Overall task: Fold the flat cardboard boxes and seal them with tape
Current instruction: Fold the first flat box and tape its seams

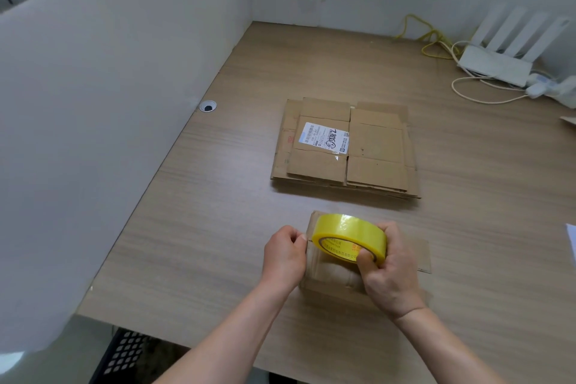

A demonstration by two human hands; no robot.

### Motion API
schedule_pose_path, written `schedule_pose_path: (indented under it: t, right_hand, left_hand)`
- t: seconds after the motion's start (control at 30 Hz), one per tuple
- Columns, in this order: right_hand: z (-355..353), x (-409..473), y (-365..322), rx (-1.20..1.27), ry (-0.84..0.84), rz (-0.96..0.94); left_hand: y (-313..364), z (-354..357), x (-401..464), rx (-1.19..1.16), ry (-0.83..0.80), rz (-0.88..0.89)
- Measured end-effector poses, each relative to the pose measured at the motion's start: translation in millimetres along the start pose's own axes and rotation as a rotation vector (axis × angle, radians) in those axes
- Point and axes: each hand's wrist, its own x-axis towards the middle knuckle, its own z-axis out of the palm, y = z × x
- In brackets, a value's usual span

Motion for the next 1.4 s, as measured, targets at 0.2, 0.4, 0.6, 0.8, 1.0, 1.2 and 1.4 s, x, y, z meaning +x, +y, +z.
schedule_pose_path:
  t: [0.2, 0.4, 0.6, 0.8, 1.0, 1.2, 1.4]
  right_hand:
    - [1, 0, -1, -0.026, 0.001, 0.012]
    - [0, 0, -2, -0.022, -0.006, 0.023]
    - [0, 0, -3, -0.017, -0.018, 0.039]
    - [-2, 1, -1, -0.023, -0.04, 0.061]
    - [-14, 7, -1, 0.068, -0.145, 0.054]
    - [-64, 21, 5, -0.027, -0.234, 0.025]
    - [-121, 31, 18, -0.021, -0.424, -0.021]
  left_hand:
    - [-4, 3, 0, 0.004, 0.04, -0.012]
    - [-13, 4, -1, -0.037, 0.074, -0.125]
    - [-13, 20, -10, -0.194, 0.178, -0.01]
    - [-14, 33, -9, -0.209, 0.192, -0.012]
    - [-16, 30, -8, -0.086, 0.202, -0.01]
    - [-15, 30, -9, -0.012, 0.242, 0.023]
    - [-15, 31, -10, 0.059, 0.236, 0.057]
